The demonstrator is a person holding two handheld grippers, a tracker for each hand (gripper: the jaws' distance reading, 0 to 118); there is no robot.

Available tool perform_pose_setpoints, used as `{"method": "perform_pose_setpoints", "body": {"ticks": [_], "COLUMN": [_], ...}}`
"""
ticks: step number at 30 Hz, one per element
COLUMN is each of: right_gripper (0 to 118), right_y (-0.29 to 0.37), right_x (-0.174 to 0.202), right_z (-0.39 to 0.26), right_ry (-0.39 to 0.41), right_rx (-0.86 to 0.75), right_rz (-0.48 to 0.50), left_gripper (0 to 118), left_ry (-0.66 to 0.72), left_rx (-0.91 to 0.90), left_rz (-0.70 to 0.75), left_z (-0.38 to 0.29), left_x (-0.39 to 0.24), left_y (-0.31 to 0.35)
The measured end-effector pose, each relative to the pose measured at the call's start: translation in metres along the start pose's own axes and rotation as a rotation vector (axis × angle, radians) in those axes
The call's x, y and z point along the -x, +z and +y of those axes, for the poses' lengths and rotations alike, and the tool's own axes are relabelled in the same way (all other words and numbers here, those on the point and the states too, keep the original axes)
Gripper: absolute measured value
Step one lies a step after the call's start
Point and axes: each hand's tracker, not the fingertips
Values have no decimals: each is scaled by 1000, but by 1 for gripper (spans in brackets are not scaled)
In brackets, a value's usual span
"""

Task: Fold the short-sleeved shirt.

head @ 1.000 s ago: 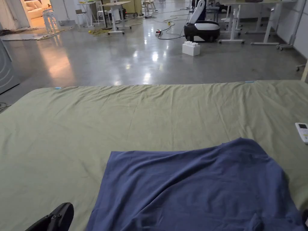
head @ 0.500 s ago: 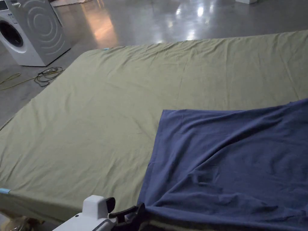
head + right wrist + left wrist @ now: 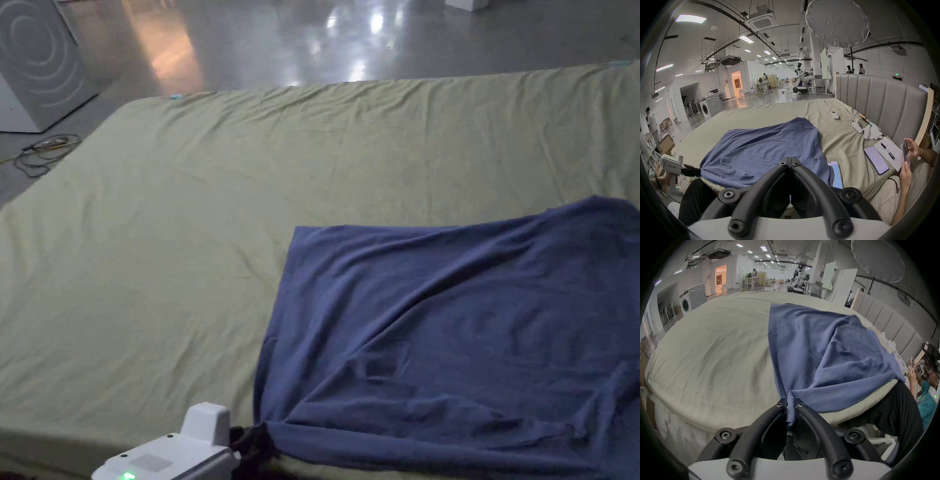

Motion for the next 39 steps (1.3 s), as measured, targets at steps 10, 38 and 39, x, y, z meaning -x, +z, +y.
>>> {"method": "perform_pose_setpoints", "body": {"ticks": [10, 38, 39], "right_gripper": [76, 2, 2], "right_y": [-36, -81, -77], "right_x": [-77, -102, -103], "right_z": [-54, -72, -67], "right_ry": [-56, -265, -273], "right_rx": [245, 381, 360], "right_rz": [-166, -9, -8], "left_gripper": [7, 7, 7], "left_ry": [-146, -113, -108], "left_rx": [99, -32, -45], "left_rz": [107, 59, 51], "left_z": [19, 14, 14], "left_x": [-31, -28, -26], "left_y": [-9, 27, 32]}}
